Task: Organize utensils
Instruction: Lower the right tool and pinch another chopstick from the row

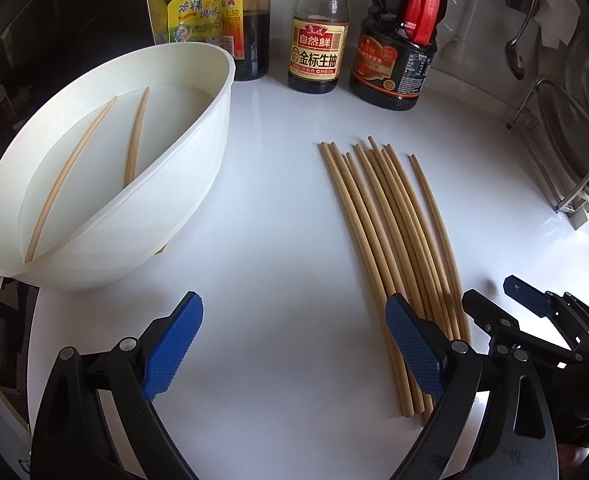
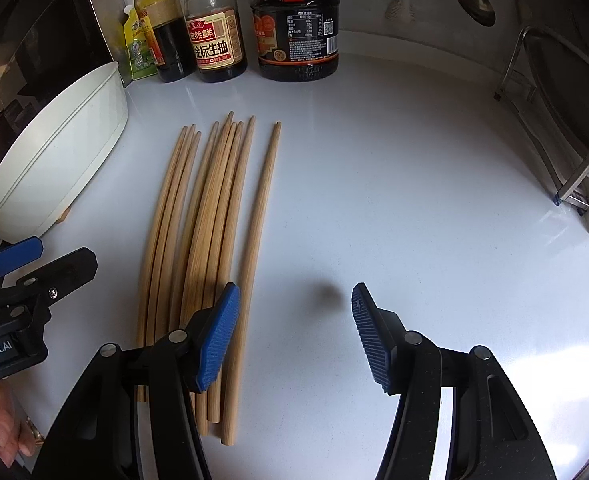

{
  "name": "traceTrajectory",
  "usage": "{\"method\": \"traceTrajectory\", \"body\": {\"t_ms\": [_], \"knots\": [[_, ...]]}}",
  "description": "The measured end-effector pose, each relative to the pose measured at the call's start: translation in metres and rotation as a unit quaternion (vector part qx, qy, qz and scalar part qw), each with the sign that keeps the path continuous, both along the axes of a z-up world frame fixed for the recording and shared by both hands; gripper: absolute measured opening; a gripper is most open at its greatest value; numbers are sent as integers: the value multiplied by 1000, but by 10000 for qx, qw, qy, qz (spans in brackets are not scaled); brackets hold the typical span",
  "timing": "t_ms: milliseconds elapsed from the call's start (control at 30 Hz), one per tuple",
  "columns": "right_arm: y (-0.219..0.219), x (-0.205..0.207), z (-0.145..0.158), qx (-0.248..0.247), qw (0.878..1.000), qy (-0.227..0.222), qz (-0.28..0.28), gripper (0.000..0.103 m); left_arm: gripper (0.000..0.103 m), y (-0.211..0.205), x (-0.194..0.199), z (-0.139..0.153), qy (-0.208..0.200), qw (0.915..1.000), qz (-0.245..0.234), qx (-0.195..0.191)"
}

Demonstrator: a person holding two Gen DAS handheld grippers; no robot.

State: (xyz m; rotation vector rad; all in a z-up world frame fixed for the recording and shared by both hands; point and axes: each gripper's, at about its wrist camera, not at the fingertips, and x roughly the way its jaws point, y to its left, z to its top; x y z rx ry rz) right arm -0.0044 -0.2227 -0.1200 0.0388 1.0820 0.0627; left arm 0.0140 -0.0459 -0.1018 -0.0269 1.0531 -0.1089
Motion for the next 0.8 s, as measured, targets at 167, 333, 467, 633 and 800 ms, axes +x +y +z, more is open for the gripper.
{"method": "traceTrajectory", "body": {"t_ms": [167,333,467,633,800], "knots": [[1,3,-4,23,10000,15,56,56,91,-5,2,-3,-4,10000,6,36],[5,1,-6,-265,9995,-59,179,56,91,-12,3,-10,96,9998,-51,176],[-2,0,-7,-431,9988,-152,161,56,91,-15,3,-12,98,9996,-58,254],[-16,1,-7,-473,9987,-155,45,56,91,-18,5,-14,155,9997,-84,183],[-23,0,-5,-378,9991,-205,-6,56,91,-26,9,-17,168,9994,-104,269]]}}
